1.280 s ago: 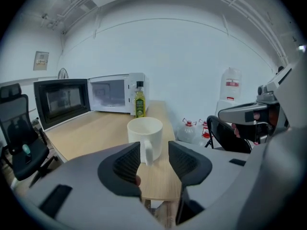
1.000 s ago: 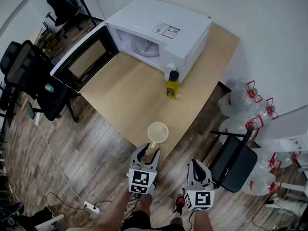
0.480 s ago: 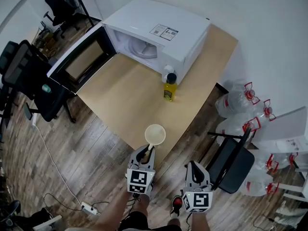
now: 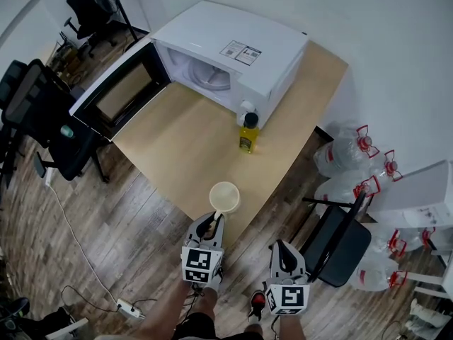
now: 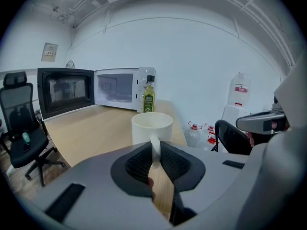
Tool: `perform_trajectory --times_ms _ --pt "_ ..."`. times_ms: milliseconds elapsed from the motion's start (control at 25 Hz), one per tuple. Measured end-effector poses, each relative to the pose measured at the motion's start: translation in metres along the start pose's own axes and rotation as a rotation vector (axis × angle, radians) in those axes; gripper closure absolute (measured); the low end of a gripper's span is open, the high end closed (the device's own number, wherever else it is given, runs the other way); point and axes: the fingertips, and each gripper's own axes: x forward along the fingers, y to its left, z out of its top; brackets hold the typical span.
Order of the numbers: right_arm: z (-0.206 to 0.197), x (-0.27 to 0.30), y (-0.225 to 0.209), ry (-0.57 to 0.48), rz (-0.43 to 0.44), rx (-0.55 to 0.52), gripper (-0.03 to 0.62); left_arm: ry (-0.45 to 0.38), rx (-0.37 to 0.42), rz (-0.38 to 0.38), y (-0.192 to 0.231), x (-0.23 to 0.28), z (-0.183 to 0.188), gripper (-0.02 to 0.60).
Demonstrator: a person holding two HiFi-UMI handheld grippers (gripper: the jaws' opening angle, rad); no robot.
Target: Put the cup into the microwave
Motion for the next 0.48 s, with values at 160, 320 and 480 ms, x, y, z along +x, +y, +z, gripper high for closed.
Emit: perform_trajectory --times_ms 160,320,480 --pt "0.005 0.000 0.001 -0.006 0.001 -0.007 0.577 -0.016 0.020 0.007 0.003 -0.004 0.013 0.516" --pt "0.016 0.001 0.005 -0.014 -0.002 -0.031 0.577 -0.043 0.040 0.008 0.008 -0.012 0.030 0.516" --pt "0.035 0.002 0.014 -0.037 0.010 -0.052 0.577 -0.069 0.038 0.013 0.015 -0.025 0.051 0.516"
